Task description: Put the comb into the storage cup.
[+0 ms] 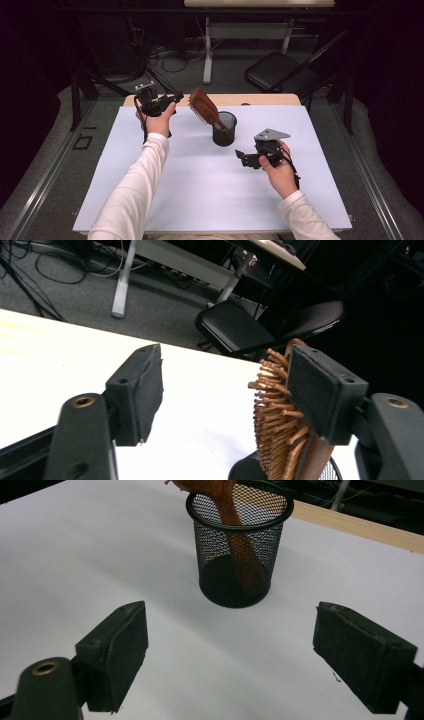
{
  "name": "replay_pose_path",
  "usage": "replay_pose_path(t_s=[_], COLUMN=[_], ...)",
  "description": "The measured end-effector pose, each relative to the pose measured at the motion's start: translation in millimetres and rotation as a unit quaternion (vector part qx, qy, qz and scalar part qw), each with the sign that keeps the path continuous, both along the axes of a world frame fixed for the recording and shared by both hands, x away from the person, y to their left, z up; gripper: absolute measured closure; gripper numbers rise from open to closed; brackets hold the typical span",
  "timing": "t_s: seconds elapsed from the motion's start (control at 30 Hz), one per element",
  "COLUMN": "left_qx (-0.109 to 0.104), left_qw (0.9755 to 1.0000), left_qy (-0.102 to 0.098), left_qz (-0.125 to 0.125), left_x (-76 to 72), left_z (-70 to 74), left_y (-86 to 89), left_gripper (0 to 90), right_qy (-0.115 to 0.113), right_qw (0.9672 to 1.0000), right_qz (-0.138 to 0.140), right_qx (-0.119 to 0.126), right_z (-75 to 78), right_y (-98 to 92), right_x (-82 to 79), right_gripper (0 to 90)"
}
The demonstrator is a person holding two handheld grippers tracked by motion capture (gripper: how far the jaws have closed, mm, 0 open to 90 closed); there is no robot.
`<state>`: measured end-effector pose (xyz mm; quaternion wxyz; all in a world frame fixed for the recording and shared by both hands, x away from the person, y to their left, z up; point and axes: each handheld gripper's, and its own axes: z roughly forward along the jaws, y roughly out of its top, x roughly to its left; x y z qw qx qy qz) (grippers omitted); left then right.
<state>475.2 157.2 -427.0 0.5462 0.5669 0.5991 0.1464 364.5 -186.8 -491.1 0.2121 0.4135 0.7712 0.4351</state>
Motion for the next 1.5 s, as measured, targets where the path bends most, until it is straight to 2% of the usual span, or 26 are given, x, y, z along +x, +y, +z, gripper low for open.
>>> replay_pose_path(t_s=[0.3, 0.5, 0.6, 0.63, 0.8, 1.0, 1.5], left_qx=[0.022, 0.041, 0.065, 0.068, 0.069, 0.086, 0.127], left_qw=[0.9997, 0.9989, 0.9969, 0.9966, 0.996, 0.9934, 0.9864], left_qy=[0.004, -0.01, -0.029, -0.029, -0.025, -0.037, -0.029], left_qz=[-0.004, -0.018, -0.034, -0.036, -0.051, -0.066, -0.1], left_x=[-1.9, -5.4, -7.4, -8.2, -11.9, -16.1, -30.9], left_z=[-3.9, -1.9, -0.6, -0.3, -0.1, 1.3, 2.4], left_y=[9.0, 9.5, 7.9, 7.8, 7.3, 8.2, 21.2], left_gripper=[32.1, 32.2, 32.6, 32.9, 33.5, 33.6, 32.0], right_qy=[-0.002, -0.001, -0.001, -0.001, -0.001, -0.001, -0.001], right_qw=[1.0, 1.0, 1.0, 1.0, 1.0, 1.0, 1.0], right_qz=[0.0, 0.0, 0.001, 0.0, 0.0, 0.001, -0.001], right_qx=[0.001, 0.0, -0.001, 0.0, -0.001, -0.001, 0.0], right_z=[0.6, 0.5, 0.4, 0.4, 0.1, 0.4, 0.5], right_y=[-1.2, -0.8, -0.8, -0.8, -1.1, -1.1, -2.1], right_x=[0.1, 0.0, 0.0, 0.0, 0.3, 0.1, 0.4], right_gripper=[14.3, 14.3, 14.3, 14.3, 14.3, 14.3, 14.3])
